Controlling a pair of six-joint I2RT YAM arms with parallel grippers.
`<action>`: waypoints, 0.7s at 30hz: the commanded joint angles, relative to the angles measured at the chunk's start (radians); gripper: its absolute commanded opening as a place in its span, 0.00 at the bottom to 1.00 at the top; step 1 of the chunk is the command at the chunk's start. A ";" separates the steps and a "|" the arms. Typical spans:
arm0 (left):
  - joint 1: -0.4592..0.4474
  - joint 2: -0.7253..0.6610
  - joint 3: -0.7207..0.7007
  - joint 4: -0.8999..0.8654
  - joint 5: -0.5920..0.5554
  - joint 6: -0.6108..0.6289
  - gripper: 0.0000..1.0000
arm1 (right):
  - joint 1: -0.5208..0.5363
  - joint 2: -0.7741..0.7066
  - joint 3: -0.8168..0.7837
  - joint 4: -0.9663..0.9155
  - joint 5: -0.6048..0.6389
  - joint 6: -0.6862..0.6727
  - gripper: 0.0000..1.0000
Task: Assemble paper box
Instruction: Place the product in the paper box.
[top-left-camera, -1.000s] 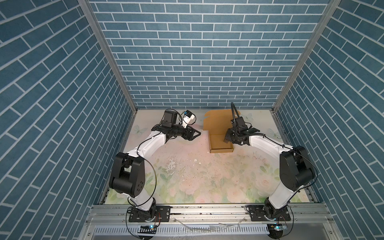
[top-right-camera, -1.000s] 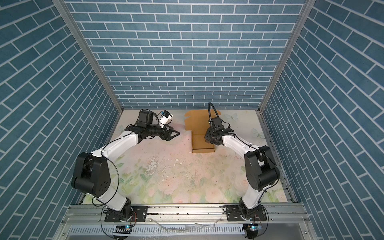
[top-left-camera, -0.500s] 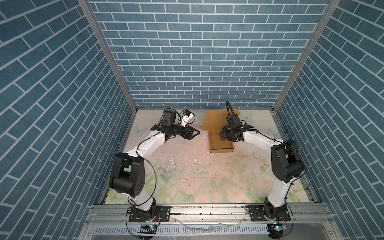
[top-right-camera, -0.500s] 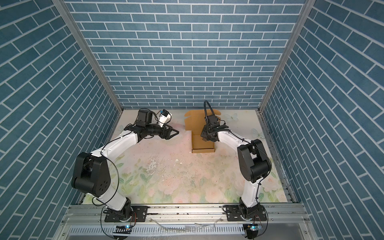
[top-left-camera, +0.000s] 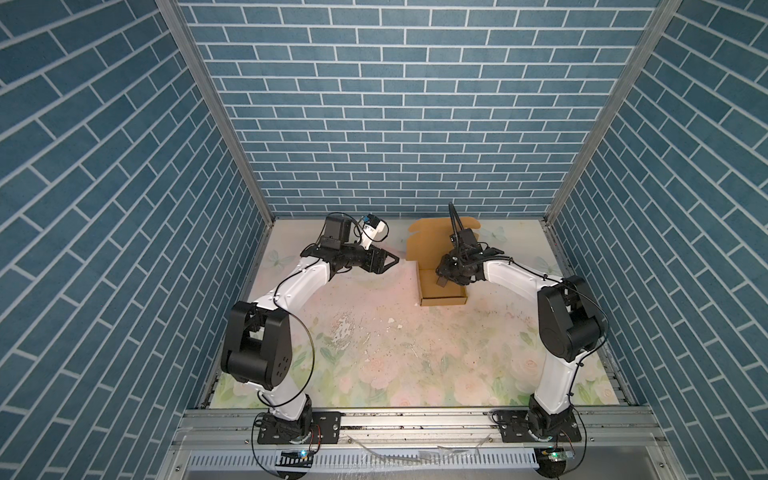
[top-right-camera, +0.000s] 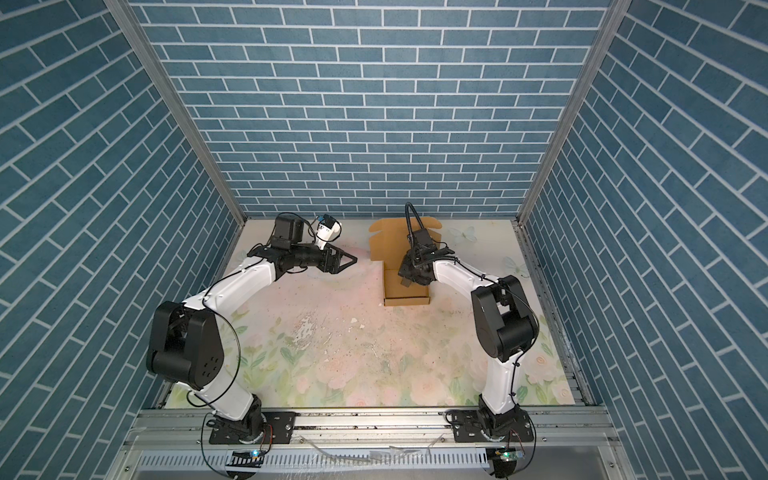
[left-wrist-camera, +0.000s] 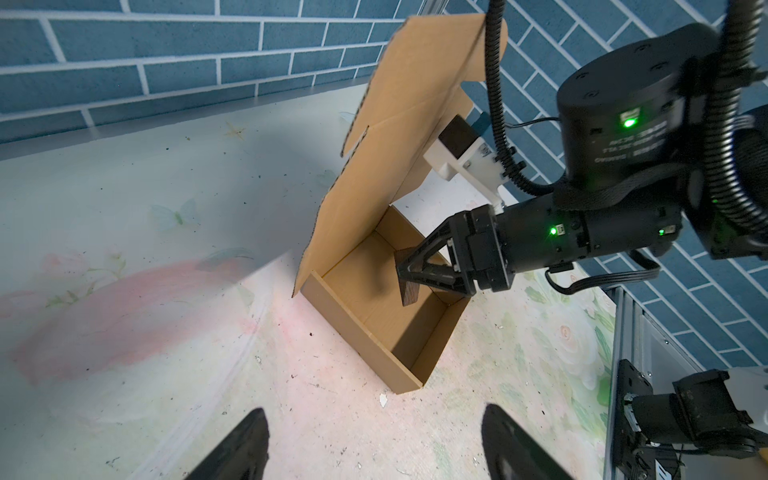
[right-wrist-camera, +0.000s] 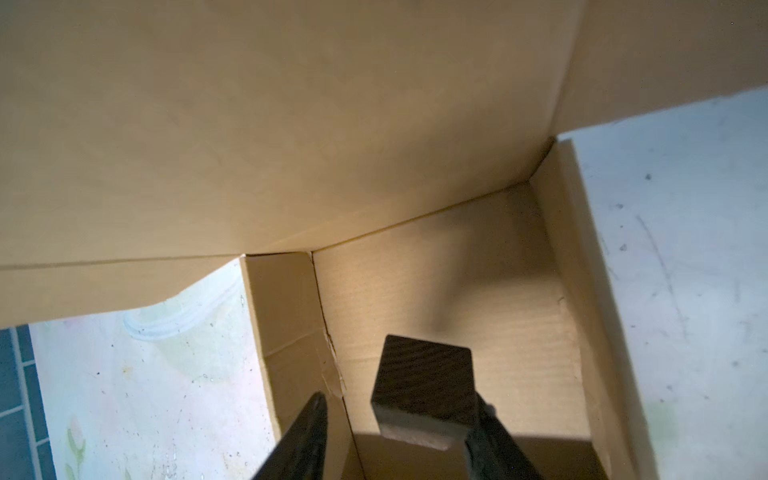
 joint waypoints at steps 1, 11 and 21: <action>0.009 -0.017 -0.007 0.001 0.013 0.005 0.82 | 0.013 0.010 -0.008 -0.035 -0.040 0.003 0.50; 0.009 -0.020 -0.034 0.020 -0.007 0.027 0.82 | 0.017 -0.022 -0.036 -0.106 -0.119 -0.034 0.41; 0.006 -0.007 0.002 0.007 0.038 0.038 0.82 | -0.065 -0.226 -0.083 -0.145 -0.052 -0.071 0.42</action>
